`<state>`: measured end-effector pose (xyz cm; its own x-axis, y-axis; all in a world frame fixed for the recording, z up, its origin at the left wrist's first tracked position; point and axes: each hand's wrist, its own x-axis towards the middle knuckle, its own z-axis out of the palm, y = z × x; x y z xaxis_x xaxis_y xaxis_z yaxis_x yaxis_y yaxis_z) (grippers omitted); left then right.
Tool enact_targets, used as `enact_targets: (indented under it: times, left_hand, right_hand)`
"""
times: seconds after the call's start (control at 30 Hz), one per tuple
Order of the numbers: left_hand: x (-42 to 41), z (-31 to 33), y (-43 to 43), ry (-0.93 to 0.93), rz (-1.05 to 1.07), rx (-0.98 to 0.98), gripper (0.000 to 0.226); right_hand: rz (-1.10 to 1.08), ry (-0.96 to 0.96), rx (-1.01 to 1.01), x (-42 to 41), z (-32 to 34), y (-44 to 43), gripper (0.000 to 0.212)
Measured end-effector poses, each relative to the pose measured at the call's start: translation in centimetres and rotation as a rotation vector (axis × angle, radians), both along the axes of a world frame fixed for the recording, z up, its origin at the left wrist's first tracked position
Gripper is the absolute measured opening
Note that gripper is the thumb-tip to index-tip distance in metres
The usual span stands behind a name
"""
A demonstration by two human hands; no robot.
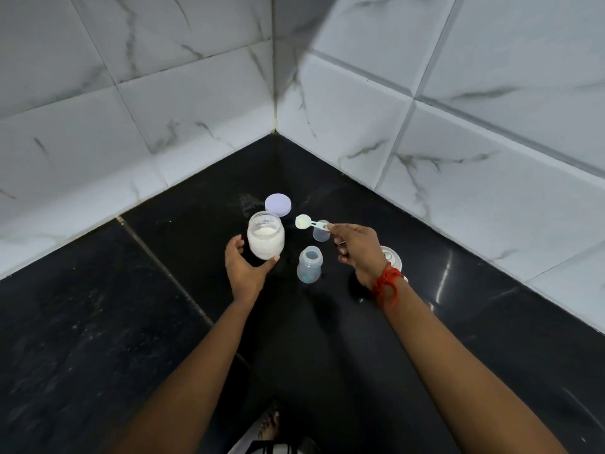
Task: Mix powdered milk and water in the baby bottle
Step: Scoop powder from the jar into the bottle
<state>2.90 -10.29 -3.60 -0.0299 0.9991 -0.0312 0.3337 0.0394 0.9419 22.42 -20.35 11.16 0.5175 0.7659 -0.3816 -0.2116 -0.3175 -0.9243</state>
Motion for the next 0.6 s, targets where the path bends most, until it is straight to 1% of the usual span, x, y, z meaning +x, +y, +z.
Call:
enact_targets:
  times: [0.07,0.13,0.2,0.3,0.37,0.4,0.5,0.6]
  left_hand:
    - [0.0,-0.6,-2.8,0.027,0.096,0.049,0.069]
    - [0.3,-1.0,-5.5,0.019,0.071,0.064,0.061]
    - [1.2,-1.2,-7.1,0.027,-0.054,0.046,0.064]
    - [3.1,-0.7,-7.3,0.048,-0.26,0.006,0.087]
    - [4.4,0.1,-6.8,0.053,-0.362,-0.007,0.095]
    - [4.9,0.3,-6.5,0.056,-0.401,-0.002,0.092]
    - [5.8,0.7,-6.0,0.048,-0.438,0.004,0.059]
    - [5.9,0.4,-5.6,0.042,-0.425,0.01,0.05]
  right_hand:
    - [-0.007,-0.001,0.0,0.0,-0.1,-0.5,0.034]
    - [-0.014,-0.022,0.013,0.1,-0.4,-1.1,0.027]
    - [-0.024,-0.071,0.018,0.2,-0.9,-1.6,0.016]
    - [-0.057,-0.163,0.007,0.5,-1.7,-2.4,0.022]
    - [-0.082,-0.186,-0.004,0.9,-2.0,-2.9,0.026]
    - [-0.089,-0.193,-0.012,1.0,-2.0,-3.2,0.027]
    - [-0.101,-0.237,-0.021,1.4,-1.7,-3.8,0.024]
    - [-0.108,-0.291,-0.014,1.6,-1.4,-4.2,0.022]
